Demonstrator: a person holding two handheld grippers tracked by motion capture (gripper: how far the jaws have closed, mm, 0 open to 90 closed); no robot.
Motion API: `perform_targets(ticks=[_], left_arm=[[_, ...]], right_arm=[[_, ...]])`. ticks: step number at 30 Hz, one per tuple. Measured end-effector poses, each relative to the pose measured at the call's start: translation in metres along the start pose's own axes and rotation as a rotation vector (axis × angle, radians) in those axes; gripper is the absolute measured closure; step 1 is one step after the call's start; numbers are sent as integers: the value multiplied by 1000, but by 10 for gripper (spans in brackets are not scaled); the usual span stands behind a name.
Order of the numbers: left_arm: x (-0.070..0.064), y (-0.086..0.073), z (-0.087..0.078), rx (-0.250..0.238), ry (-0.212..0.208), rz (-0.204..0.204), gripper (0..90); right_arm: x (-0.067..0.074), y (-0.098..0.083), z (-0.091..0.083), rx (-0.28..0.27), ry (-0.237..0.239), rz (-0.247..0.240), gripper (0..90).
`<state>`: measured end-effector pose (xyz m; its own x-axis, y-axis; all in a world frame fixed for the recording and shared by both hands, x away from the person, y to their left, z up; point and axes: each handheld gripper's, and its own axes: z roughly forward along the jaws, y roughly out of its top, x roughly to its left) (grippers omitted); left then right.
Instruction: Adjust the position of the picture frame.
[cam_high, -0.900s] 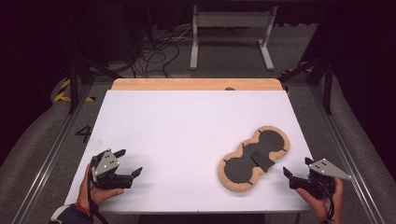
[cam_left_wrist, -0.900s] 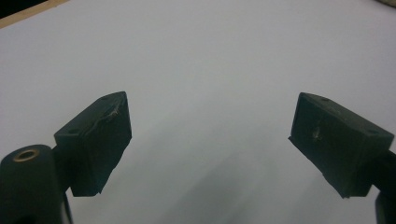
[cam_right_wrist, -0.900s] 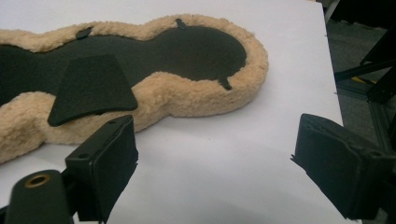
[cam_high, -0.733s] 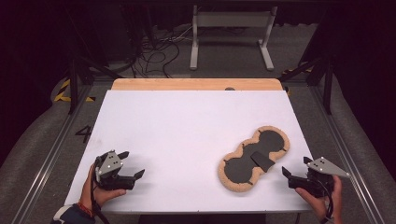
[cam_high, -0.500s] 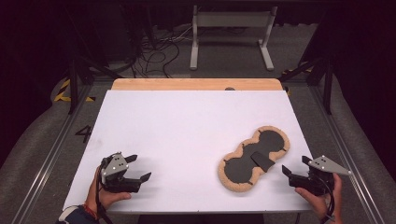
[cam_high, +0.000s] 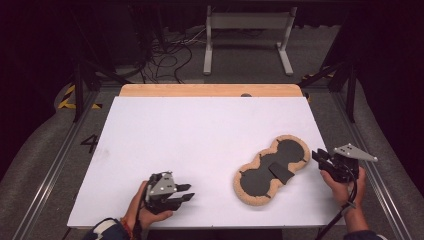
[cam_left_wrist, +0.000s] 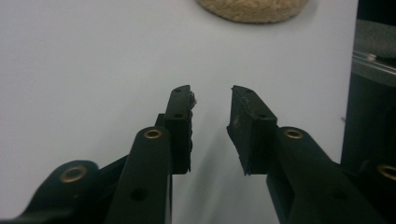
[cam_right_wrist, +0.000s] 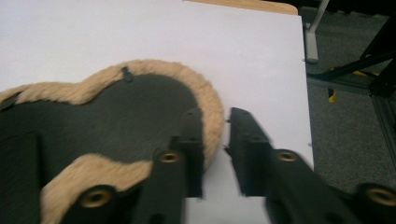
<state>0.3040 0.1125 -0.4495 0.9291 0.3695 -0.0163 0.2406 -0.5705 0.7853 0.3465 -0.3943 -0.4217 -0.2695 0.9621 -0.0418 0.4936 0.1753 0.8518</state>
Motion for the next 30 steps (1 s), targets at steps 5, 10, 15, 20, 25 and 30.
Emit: perform_targets(ticks=[5, 10, 15, 20, 25, 30], left_arm=[[-18, 21, 36, 56, -83, 43, 819], [-39, 36, 67, 53, -181, 54, 804], [-54, 52, 90, 53, -200, 67, 806], [-60, 63, 103, 70, -169, 53, 802], [-61, 67, 109, 96, -138, 58, 819], [-59, 67, 106, 113, -139, 71, 847]], right_arm=[[-7, 4, 22, 45, -10, 4, 895], [-9, 7, 35, 71, -34, 5, 874], [-8, 15, 49, 100, -32, -6, 900], [-9, 13, 55, 122, -70, -14, 900], [-12, 9, 64, 165, -57, -18, 900], [-14, 9, 63, 176, 3, -75, 900]])
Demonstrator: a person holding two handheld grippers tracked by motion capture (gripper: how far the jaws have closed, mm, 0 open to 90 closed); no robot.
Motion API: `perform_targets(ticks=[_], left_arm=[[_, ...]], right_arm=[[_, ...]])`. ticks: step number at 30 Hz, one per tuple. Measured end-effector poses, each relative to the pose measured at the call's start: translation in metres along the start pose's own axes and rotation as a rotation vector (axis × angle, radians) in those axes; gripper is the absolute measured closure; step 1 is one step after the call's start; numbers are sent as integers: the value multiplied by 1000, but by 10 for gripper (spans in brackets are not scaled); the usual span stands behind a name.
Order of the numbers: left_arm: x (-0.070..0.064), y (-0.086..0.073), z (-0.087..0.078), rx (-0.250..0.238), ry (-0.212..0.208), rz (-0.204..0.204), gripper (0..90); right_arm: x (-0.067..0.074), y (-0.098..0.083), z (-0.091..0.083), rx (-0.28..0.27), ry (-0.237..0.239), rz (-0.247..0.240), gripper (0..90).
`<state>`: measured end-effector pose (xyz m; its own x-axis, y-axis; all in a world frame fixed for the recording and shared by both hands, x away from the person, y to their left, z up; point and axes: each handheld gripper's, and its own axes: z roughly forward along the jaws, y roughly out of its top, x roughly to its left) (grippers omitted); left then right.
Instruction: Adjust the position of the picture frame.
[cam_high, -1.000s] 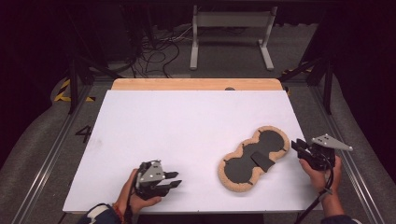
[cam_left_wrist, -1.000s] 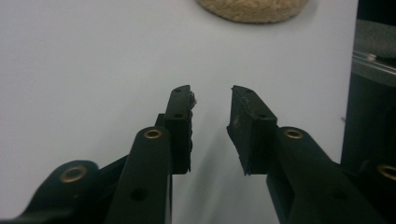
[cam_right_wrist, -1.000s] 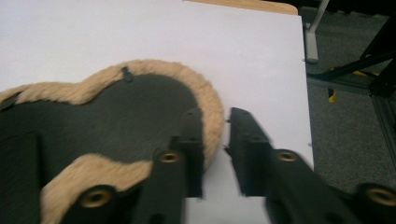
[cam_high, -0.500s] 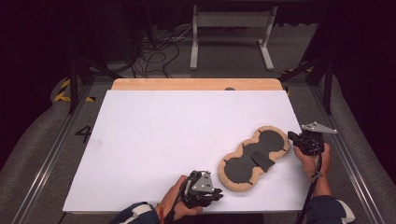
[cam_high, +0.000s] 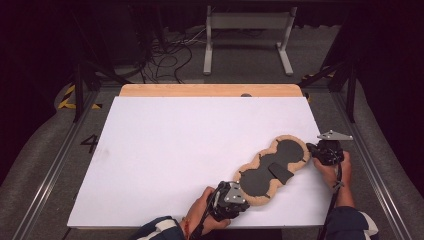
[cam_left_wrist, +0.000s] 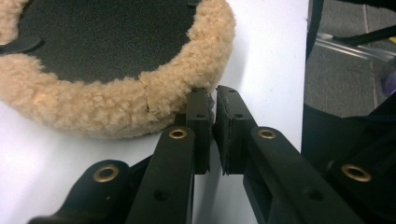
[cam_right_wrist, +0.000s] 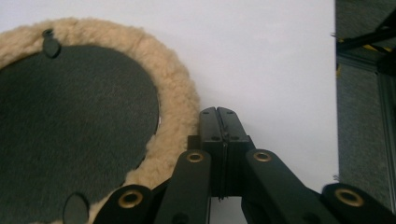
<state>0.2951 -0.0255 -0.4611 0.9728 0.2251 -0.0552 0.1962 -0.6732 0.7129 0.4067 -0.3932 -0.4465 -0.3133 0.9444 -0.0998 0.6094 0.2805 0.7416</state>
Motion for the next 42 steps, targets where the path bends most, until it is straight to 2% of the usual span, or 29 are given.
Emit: perform_targets(ticks=[3, 7, 9, 12, 16, 20, 23, 26, 30, 34, 35, 37, 42], left_arm=[[-1, -1, -2, 10, 8, -1, 855], [-3, -5, -6, 19, 34, 11, 865], [-4, -8, -7, 4, 48, -3, 868], [-6, -11, -11, 8, 83, -6, 874], [-3, -17, -16, -1, 88, -40, 887], [1, -21, -21, 1, 89, -56, 892], [5, -23, -26, 16, 95, -52, 897], [12, -27, -31, 23, 86, -73, 899], [16, -32, -38, 36, 114, -69, 899], [24, -39, -46, 40, 136, -97, 898], [26, -40, -48, 41, 139, -93, 898], [29, -44, -52, 39, 151, -119, 898], [41, -53, -62, 37, 180, -136, 896]], right_arm=[[2, 0, -1, 6, 17, -36, 900], [3, -1, -1, -3, 48, -44, 900], [5, -2, -2, -7, 53, -35, 900], [7, -2, -3, -6, 61, -40, 900], [11, -3, -5, -3, 69, -61, 900], [15, -5, -7, -5, 84, -73, 900], [18, -5, -8, -5, 92, -78, 900], [23, -5, -8, -4, 97, -94, 900], [27, -5, -9, -4, 113, -121, 900], [33, -4, -9, 1, 134, -141, 900], [34, -4, -9, 0, 137, -141, 900], [37, -4, -10, -2, 147, -149, 900], [45, -7, -13, -13, 174, -166, 900]])
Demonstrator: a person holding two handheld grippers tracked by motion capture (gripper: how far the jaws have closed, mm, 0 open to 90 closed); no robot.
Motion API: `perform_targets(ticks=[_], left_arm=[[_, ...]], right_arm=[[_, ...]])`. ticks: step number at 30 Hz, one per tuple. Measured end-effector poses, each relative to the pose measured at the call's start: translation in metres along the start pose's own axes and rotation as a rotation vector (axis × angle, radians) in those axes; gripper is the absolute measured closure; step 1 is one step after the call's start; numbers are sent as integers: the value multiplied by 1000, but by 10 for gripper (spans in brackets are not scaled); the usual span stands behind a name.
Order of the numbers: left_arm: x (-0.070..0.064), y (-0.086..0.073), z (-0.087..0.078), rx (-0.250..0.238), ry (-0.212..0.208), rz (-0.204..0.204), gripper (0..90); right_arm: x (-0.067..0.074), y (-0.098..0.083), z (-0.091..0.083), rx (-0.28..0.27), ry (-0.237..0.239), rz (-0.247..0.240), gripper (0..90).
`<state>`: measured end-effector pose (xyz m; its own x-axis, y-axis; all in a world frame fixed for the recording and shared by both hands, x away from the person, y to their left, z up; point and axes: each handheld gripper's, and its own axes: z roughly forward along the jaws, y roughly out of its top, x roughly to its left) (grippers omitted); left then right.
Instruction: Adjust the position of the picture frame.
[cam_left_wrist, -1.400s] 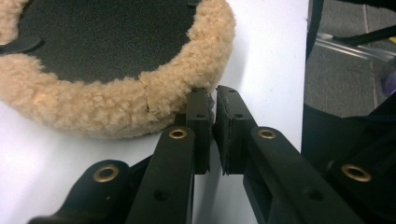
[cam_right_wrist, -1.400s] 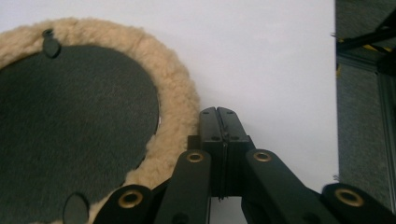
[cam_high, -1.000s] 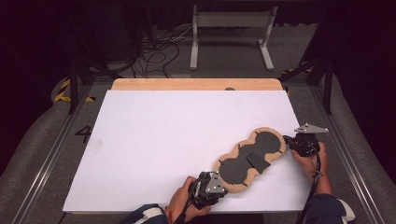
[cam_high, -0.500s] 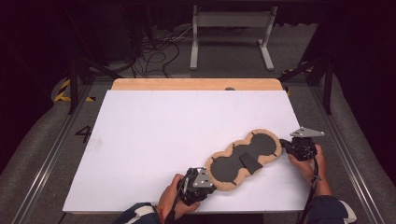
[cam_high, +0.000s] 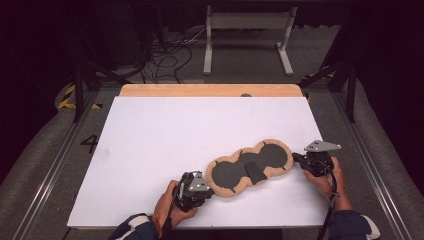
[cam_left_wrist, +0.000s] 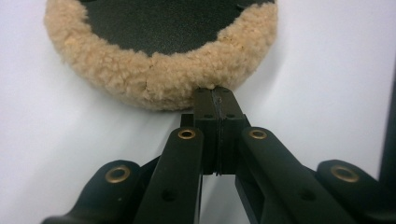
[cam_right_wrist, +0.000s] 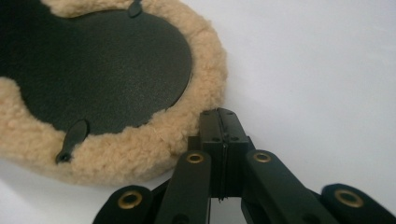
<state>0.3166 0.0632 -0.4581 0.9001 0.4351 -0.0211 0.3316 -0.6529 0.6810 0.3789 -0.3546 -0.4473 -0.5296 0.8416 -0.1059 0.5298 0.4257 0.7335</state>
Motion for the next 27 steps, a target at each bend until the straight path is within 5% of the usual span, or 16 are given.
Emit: perform_targets(ticks=[3, 14, 18, 22, 24, 27], left_arm=[[11, -4, -5, 3, 29, 7, 894], [56, -22, -22, 0, 101, -98, 853], [62, -23, -22, -5, 102, -102, 840], [60, -23, -21, -1, 116, -86, 836], [61, -23, -22, -2, 117, -93, 833], [66, -24, -23, -2, 133, -111, 830]], right_arm=[[7, 2, 0, -3, 15, -12, 900], [40, 16, 1, -39, 102, -76, 900], [51, 23, 1, -8, 59, -131, 900], [41, 21, 4, -12, 35, -82, 900], [33, 19, 12, 8, -28, -39, 900], [27, 22, 22, 18, -31, -6, 900]])
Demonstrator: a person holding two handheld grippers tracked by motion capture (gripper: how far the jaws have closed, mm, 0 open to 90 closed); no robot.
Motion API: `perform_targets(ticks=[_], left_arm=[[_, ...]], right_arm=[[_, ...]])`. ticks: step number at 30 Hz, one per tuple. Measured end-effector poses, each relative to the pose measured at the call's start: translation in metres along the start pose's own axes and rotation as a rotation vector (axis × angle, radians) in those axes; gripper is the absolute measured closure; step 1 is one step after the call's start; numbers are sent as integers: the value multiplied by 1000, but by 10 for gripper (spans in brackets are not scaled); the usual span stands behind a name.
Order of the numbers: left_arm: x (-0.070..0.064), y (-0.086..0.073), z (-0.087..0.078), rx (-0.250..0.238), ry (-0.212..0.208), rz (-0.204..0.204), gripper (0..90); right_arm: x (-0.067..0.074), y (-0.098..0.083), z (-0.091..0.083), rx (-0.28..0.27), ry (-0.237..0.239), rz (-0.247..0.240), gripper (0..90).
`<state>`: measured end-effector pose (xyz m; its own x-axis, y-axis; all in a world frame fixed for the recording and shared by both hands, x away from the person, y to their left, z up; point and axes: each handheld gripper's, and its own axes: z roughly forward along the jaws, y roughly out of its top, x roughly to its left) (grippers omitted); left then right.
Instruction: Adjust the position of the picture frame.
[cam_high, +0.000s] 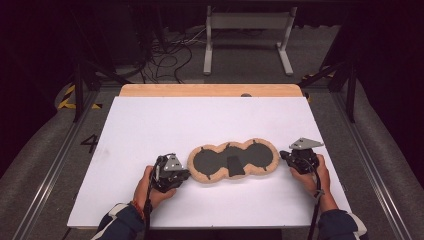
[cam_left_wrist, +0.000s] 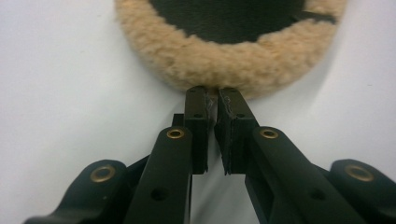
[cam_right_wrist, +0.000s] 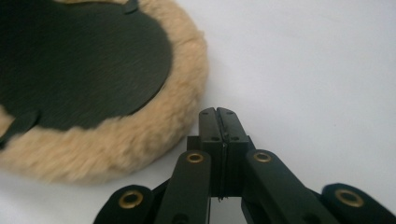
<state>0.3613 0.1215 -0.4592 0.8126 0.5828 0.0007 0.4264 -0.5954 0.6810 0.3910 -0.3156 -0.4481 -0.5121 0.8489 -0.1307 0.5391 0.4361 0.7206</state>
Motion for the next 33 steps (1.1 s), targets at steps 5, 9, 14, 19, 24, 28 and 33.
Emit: perform_targets(ticks=[5, 9, 14, 19, 24, 28, 33], left_arm=[[12, 2, 3, -14, 6, -37, 834], [17, 4, 6, -16, 1, -52, 835], [21, 4, 5, -12, 14, -43, 836], [38, -2, 0, -13, 9, -67, 850], [48, -6, -6, 1, -38, -51, 859], [49, -8, -7, 4, -42, -35, 869], [49, -9, -7, 3, -39, -32, 878]], right_arm=[[-6, 7, 14, -7, 19, 45, 900], [-9, 12, 21, -6, 65, 44, 900], [-14, 14, 22, 4, 125, 20, 900], [-1, 17, 21, 22, 179, -31, 900], [10, 16, 18, 24, 176, -33, 900], [18, 15, 13, 36, 162, -45, 900], [25, 12, 8, 47, 144, -53, 900]])
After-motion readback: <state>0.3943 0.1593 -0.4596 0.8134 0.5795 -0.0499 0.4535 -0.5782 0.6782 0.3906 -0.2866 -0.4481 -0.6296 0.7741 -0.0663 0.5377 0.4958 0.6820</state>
